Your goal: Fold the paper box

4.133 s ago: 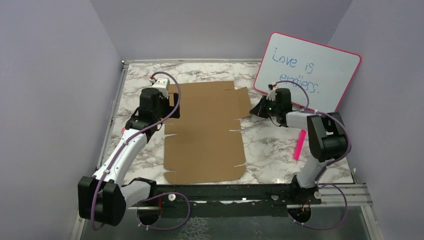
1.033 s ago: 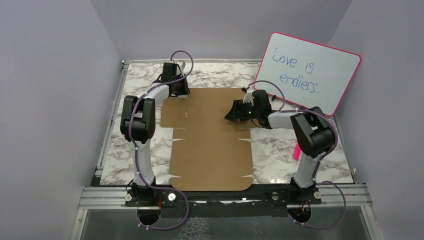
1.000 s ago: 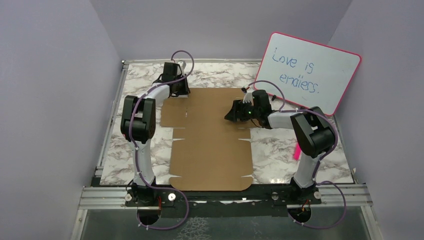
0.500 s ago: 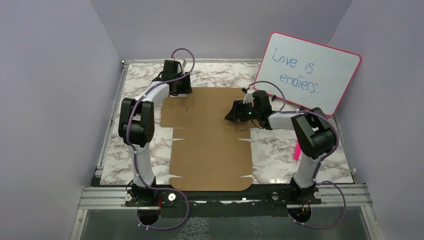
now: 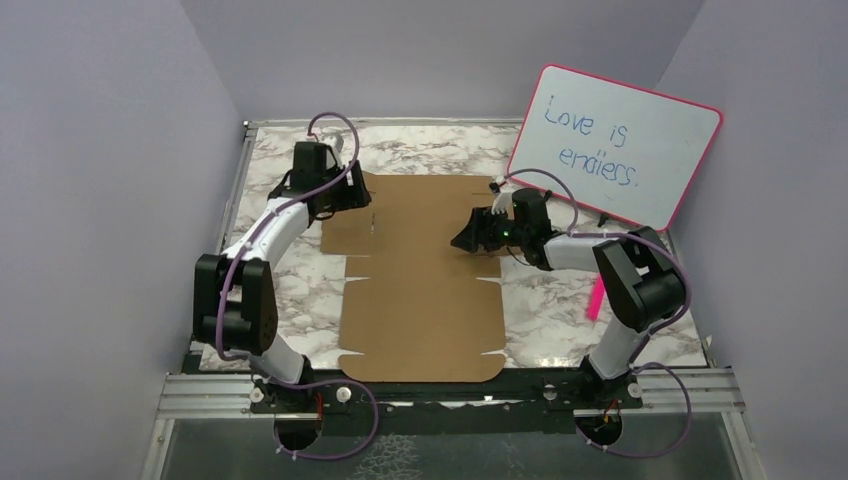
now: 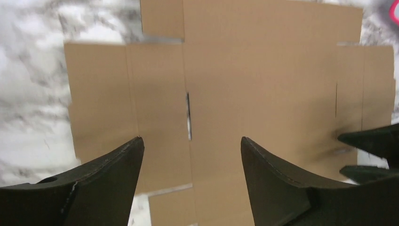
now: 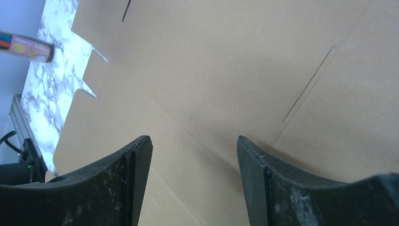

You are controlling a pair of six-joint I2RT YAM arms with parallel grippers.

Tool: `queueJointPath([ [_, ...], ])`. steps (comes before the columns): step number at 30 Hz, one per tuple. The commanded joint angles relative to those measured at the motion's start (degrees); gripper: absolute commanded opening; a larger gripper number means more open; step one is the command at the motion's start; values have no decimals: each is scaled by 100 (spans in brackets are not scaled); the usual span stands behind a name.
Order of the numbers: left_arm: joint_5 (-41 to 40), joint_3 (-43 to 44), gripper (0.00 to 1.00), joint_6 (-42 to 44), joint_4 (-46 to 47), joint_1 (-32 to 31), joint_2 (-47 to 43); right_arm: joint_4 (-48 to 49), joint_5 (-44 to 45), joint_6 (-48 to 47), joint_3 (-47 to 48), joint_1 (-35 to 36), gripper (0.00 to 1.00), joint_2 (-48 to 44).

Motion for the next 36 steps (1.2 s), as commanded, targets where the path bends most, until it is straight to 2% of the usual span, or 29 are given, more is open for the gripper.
queueJointPath([
  [1, 306, -971, 77, -368, 1, -7, -832, 337, -359, 160, -240, 56, 72, -188],
  [7, 313, -2200, 79, -803, 134, -5, -1648, 496, -463, 232, -417, 132, 72, -152],
  [12, 295, -2766, 81, -1038, 243, -3, -1835, 611, -495, 263, -467, 176, 72, -56],
  [31, 72, -3212, 81, -1144, 744, -8, -1304, 694, -432, 228, -441, 275, 72, 297],
  [36, 396, -3214, 81, -1193, 809, -10, -1170, 685, -424, 253, -409, 299, 72, 390],
])
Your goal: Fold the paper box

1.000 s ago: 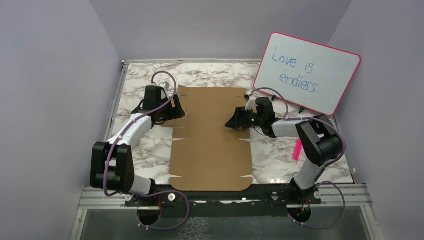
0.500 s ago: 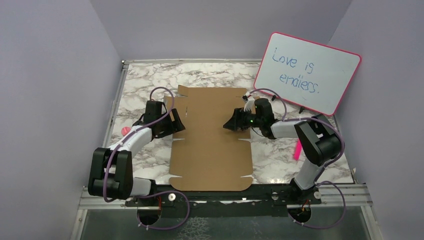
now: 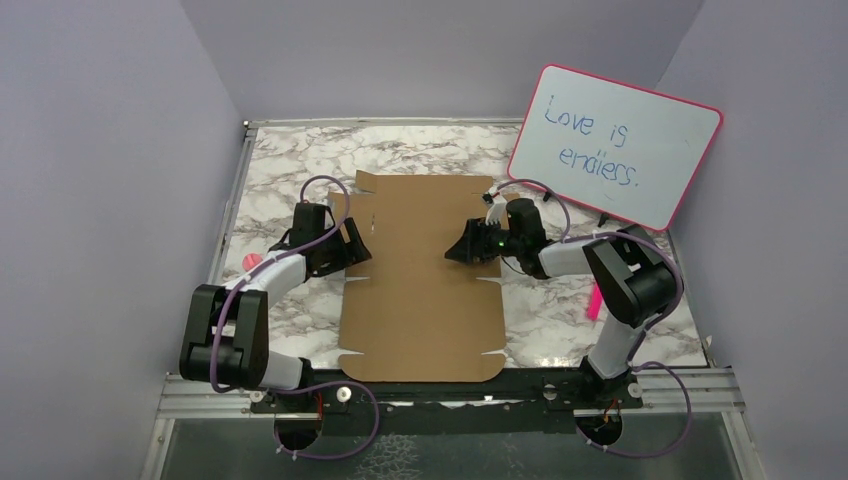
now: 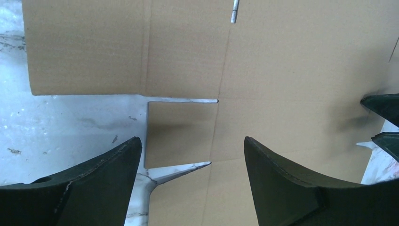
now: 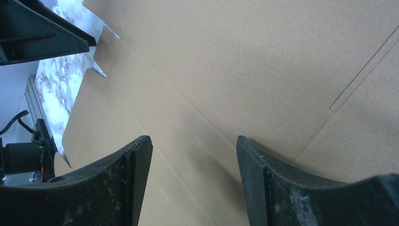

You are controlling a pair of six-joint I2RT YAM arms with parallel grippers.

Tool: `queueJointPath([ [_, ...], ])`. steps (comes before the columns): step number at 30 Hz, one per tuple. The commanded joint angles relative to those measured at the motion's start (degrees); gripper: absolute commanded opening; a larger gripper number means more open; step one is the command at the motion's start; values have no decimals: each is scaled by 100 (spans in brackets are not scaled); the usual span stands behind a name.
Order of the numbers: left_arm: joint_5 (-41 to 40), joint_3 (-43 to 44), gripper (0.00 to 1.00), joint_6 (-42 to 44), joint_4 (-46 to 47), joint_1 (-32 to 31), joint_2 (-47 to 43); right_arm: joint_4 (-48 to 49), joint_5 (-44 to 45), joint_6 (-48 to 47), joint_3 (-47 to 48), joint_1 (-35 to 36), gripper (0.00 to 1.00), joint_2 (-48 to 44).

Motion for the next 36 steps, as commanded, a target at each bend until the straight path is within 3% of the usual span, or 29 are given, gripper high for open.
queueJointPath([
  [1, 284, -88, 81, -69, 126, -12, 192, 118, -65, 47, -3, 70, 72, 207],
  [36, 1047, 101, 75, -780, 174, -224, -815, 39, 54, 89, 97, 158, 71, 446],
])
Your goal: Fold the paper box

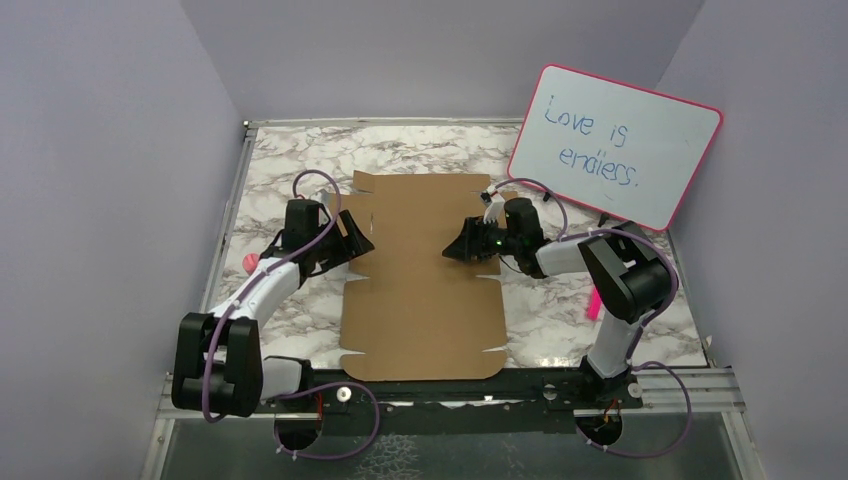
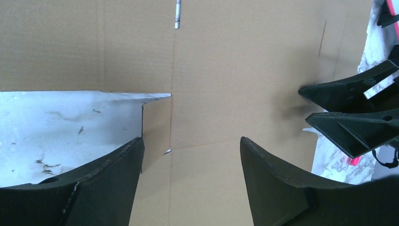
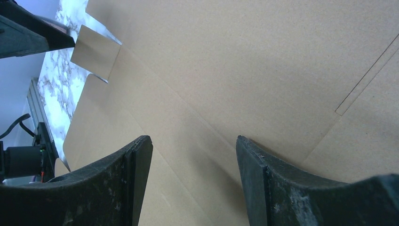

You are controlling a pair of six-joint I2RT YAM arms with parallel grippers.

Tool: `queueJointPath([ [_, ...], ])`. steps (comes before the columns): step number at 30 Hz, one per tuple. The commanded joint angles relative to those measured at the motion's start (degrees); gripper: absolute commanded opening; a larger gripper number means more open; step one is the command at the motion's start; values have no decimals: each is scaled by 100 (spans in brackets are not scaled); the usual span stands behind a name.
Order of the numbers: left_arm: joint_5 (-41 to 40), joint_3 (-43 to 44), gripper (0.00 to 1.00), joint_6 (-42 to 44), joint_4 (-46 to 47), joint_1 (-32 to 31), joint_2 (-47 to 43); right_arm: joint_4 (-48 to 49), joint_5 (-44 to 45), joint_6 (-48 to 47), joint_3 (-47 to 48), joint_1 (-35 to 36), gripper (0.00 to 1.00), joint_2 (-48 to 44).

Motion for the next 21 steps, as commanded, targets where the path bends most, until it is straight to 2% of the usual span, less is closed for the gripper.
queueJointPath([
  [1, 490, 119, 75, -281, 195, -323, -117, -222, 69, 3, 14, 123, 71, 238],
  [12, -230, 378, 74, -363, 166, -1173, -17, -249, 135, -5, 2, 126, 71, 201],
  [17, -483, 539, 75, -176, -82, -1251, 12, -254, 134, -1, -1, 130, 71, 191],
  [21, -1201, 824, 79, 212, -679, -1236, -139, -267, 152, -23, -5, 129, 71, 152],
])
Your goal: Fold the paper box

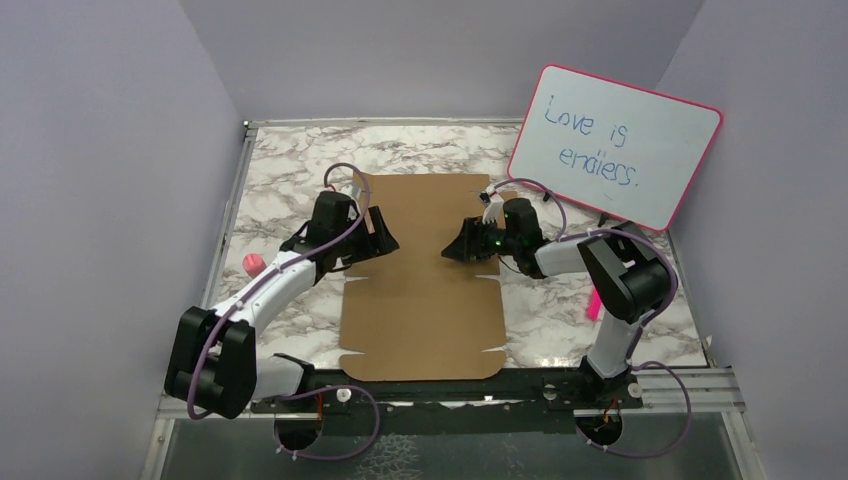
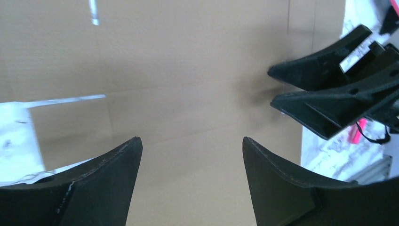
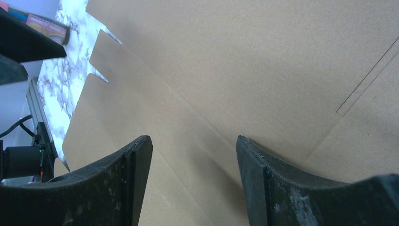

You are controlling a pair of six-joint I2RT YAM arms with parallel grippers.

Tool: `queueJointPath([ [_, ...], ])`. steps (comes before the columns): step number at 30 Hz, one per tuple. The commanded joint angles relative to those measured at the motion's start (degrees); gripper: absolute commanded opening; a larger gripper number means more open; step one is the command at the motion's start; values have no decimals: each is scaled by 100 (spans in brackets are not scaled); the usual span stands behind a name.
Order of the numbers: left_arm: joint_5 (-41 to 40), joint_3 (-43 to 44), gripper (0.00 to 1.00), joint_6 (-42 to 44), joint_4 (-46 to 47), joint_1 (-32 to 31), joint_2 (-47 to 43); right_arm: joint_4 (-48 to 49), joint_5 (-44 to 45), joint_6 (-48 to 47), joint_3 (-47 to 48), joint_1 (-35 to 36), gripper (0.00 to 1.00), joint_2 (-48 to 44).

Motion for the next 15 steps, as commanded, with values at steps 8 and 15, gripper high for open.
queueJointPath([
  [8, -315, -162, 84, 631, -404, 1095, -290, -258, 97, -10, -10, 90, 71, 162],
  [15, 766, -410, 80, 764, 72, 1831, 119, -249, 88, -19, -16, 91, 71, 149],
])
